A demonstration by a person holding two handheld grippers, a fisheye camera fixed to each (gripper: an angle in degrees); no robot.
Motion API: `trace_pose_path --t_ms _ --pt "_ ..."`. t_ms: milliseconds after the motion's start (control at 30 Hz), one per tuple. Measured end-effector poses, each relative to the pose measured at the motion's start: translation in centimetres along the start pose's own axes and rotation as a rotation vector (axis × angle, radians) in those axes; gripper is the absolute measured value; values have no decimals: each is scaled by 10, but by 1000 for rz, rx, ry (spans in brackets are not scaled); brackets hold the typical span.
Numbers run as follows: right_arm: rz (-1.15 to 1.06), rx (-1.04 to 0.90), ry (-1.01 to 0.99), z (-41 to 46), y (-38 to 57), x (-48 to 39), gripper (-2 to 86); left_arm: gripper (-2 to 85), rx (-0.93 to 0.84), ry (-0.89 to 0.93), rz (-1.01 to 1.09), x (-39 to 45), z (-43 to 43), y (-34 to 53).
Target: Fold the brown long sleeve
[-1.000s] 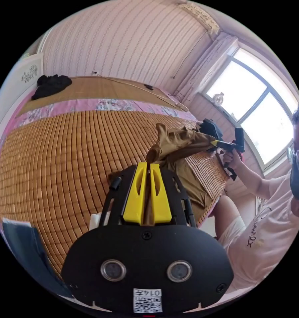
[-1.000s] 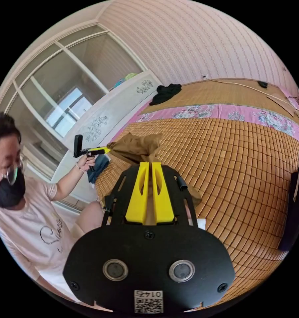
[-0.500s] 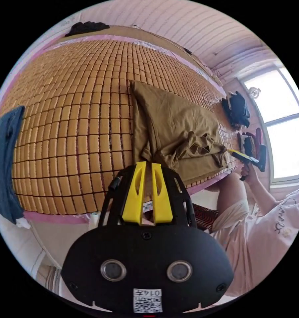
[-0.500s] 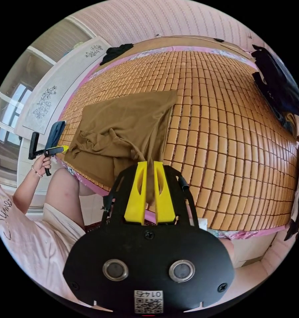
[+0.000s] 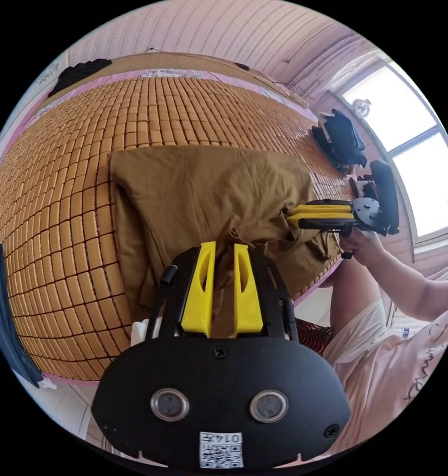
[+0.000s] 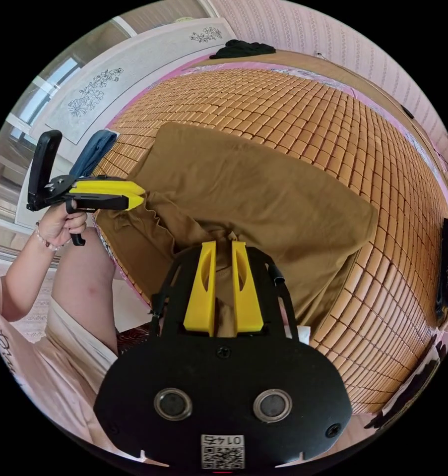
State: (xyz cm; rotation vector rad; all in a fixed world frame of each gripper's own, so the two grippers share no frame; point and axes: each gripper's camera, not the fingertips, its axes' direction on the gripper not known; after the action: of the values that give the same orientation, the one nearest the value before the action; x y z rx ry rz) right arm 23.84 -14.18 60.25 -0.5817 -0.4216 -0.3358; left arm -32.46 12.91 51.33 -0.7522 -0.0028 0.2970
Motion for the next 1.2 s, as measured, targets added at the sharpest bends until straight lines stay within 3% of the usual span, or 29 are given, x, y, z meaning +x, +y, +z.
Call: trace_pose_path --t_ms 333,467,633,800,867,1000,1200 --pt "-238 -27 -227 -43 16 -24 -9 18 -60 101 206 31 8 52" --pt "-255 -168 -163 -31 22 -47 -9 14 -146 7 229 45 16 79" --pt "-242 -129 -173 -42 5 -54 -10 -8 -89 -77 290 71 13 86" --pt "-227 -65 -15 -35 -29 -64 -9 -10 -26 -20 266 98 46 72" --pt "-217 -201 22 -10 -39 -69 -9 -10 -20 -22 233 106 66 71" --pt "-237 -207 5 -11 -46 -77 -9 -9 -138 -69 260 115 97 79" --pt "-277 -221 -10 -11 -67 -86 -9 23 -136 -69 255 122 107 90"
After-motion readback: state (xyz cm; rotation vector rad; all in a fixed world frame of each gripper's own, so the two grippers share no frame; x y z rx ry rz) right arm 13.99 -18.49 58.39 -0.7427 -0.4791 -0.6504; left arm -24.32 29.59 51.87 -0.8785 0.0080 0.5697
